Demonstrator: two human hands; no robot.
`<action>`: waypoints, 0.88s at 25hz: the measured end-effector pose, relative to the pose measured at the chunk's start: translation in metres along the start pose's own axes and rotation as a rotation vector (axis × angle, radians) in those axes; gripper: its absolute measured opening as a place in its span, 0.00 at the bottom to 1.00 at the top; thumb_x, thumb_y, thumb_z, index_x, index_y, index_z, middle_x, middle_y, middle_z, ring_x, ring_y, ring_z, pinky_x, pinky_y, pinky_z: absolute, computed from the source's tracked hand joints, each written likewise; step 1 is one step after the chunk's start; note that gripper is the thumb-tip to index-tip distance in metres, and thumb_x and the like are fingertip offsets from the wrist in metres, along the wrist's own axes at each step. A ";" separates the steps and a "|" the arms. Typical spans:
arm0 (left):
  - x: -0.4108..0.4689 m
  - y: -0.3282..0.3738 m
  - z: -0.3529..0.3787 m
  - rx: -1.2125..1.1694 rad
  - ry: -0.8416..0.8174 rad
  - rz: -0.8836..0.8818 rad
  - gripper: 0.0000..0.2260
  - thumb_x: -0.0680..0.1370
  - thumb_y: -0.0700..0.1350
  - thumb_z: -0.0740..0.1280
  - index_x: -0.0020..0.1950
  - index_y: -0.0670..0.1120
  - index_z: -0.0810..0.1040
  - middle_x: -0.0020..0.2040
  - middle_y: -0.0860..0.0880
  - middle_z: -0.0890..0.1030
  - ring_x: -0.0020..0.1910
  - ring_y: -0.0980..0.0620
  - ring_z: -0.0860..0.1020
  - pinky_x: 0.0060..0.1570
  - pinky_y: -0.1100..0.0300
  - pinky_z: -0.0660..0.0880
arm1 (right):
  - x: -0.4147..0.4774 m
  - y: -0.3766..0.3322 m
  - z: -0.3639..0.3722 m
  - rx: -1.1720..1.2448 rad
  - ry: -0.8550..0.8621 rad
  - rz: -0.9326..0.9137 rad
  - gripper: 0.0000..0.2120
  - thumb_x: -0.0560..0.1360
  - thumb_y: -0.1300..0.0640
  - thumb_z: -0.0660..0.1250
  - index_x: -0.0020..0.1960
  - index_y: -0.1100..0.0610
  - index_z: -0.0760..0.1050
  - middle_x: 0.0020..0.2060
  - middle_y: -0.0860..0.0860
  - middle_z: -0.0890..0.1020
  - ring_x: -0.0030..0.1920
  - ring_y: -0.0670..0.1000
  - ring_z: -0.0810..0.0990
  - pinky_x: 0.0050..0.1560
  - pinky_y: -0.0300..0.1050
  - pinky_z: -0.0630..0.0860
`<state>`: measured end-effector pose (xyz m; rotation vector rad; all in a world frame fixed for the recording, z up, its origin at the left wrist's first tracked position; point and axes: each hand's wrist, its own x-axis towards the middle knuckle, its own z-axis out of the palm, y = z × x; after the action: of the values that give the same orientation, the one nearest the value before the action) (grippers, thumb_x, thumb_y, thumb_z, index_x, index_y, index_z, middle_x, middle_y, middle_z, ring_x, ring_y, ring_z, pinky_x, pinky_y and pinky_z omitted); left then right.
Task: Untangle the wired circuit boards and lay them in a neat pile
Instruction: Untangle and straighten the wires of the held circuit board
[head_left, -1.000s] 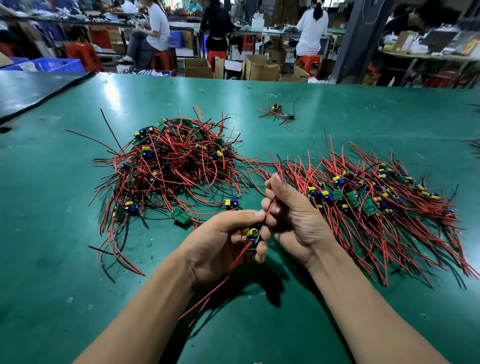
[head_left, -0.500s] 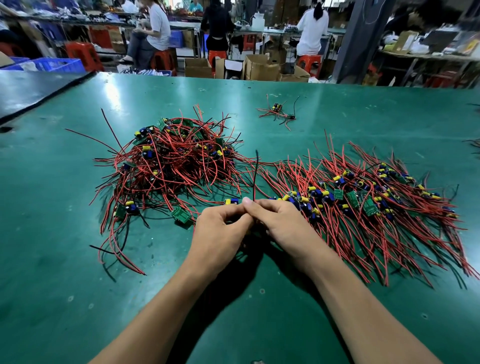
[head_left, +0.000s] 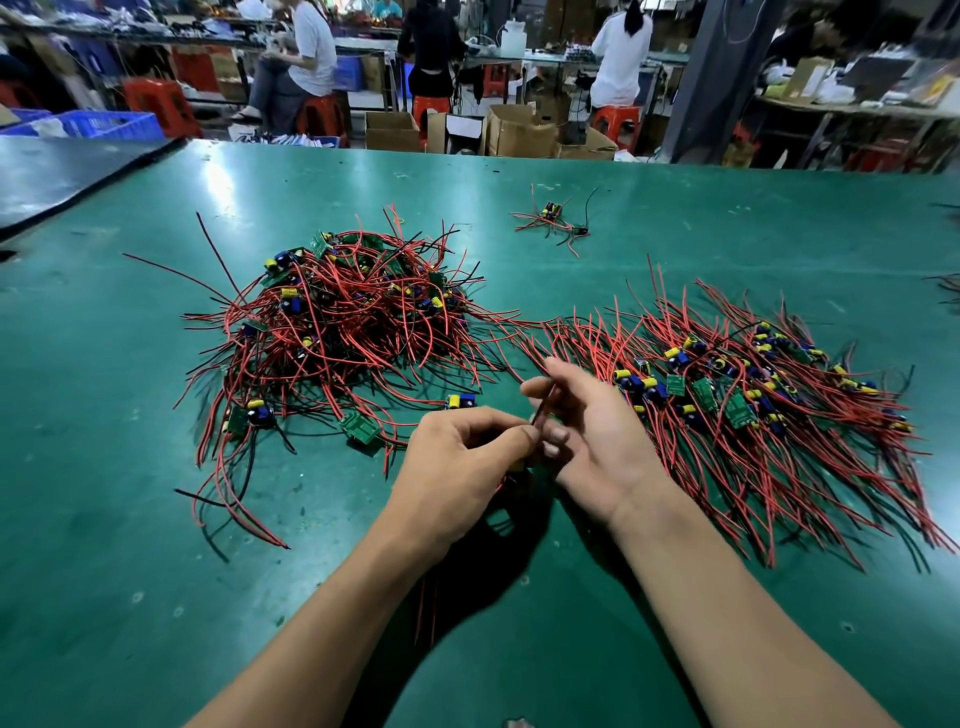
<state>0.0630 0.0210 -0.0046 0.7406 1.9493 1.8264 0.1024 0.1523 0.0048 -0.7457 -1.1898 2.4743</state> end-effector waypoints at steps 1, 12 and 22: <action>-0.001 -0.001 0.001 0.018 -0.013 -0.013 0.06 0.75 0.39 0.72 0.39 0.45 0.86 0.34 0.46 0.85 0.33 0.53 0.79 0.38 0.59 0.74 | 0.000 -0.006 -0.003 0.090 -0.020 0.030 0.22 0.80 0.53 0.62 0.30 0.59 0.82 0.27 0.49 0.72 0.20 0.44 0.62 0.20 0.36 0.59; 0.002 0.003 -0.012 -0.346 -0.134 -0.304 0.09 0.74 0.36 0.68 0.36 0.44 0.84 0.32 0.41 0.78 0.26 0.46 0.76 0.27 0.61 0.74 | -0.002 0.001 -0.010 -0.320 -0.265 -0.091 0.14 0.74 0.42 0.71 0.51 0.51 0.86 0.37 0.46 0.72 0.28 0.43 0.68 0.27 0.36 0.68; 0.003 0.015 -0.021 -0.615 -0.238 -0.382 0.09 0.71 0.45 0.67 0.34 0.46 0.84 0.29 0.50 0.76 0.24 0.54 0.73 0.25 0.65 0.73 | -0.009 0.011 -0.008 -0.100 -0.583 -0.021 0.13 0.75 0.53 0.72 0.55 0.59 0.83 0.33 0.52 0.78 0.32 0.51 0.81 0.33 0.48 0.80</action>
<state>0.0500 0.0068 0.0124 0.3335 1.1738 1.8391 0.1139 0.1460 -0.0048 -0.0120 -1.5002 2.7177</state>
